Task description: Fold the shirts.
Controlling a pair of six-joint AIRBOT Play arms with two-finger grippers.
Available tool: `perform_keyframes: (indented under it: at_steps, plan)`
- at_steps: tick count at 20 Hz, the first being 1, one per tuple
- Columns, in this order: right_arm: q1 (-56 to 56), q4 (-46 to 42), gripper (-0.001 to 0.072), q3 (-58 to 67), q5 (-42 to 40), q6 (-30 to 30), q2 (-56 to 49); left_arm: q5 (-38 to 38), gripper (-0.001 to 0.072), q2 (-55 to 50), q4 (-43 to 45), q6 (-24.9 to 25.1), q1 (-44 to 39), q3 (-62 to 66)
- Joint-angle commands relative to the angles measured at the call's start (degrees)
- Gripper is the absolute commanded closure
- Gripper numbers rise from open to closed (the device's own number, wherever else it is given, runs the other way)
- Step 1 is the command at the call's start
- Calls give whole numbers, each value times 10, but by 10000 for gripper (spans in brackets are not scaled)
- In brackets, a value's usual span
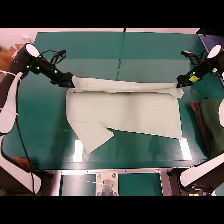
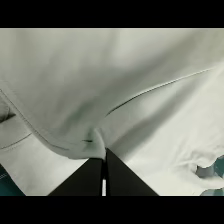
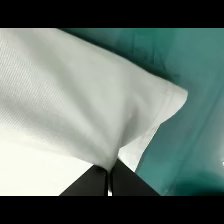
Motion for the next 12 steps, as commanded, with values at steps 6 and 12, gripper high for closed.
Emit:
perform_keyframes:
  at_steps: [6, 12]
  plan:
    - [0, -5, 439, -52, 11, -8, -24, 58, 686, 0, -12, 0, 0, -94]
    - [-23, -19, 276, -6, 45, 114, 25, -80, 93, 15, -15, -59, 35, -62]
